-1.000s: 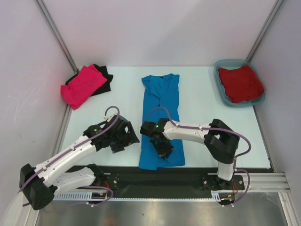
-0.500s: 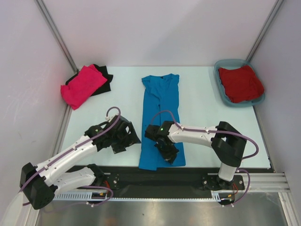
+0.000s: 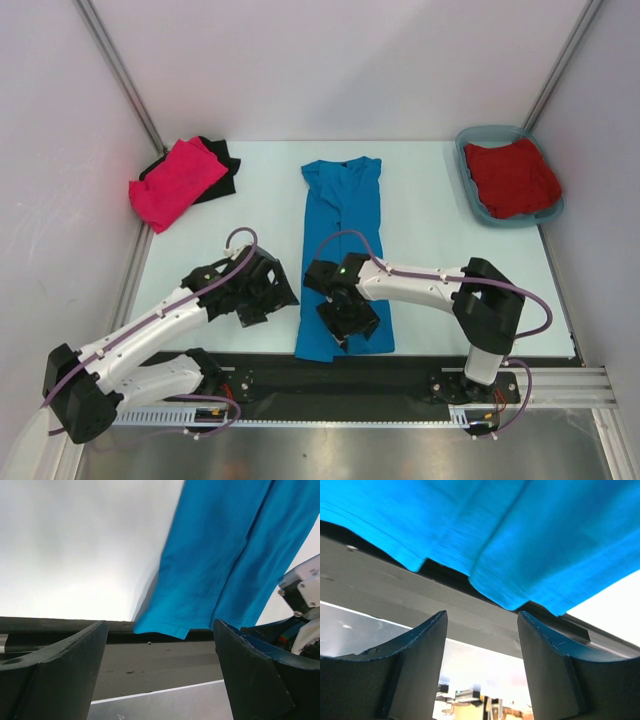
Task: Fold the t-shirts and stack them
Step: Fold the tshirt
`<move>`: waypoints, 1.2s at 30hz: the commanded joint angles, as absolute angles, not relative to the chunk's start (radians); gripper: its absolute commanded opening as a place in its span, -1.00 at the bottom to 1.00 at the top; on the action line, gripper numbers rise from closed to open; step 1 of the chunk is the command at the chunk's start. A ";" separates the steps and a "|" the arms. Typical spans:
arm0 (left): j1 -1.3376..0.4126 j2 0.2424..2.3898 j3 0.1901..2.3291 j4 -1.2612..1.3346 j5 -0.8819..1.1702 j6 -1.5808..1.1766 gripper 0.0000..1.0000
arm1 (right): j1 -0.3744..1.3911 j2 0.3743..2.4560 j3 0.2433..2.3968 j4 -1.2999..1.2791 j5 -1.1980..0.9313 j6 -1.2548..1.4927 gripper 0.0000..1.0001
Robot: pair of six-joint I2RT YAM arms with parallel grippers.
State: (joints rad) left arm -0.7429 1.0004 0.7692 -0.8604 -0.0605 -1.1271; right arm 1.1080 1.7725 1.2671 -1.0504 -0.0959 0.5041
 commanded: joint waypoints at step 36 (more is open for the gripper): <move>-0.736 0.957 0.810 -0.922 -0.124 -1.149 0.86 | 0.856 1.770 0.908 -0.324 -0.891 0.675 -0.24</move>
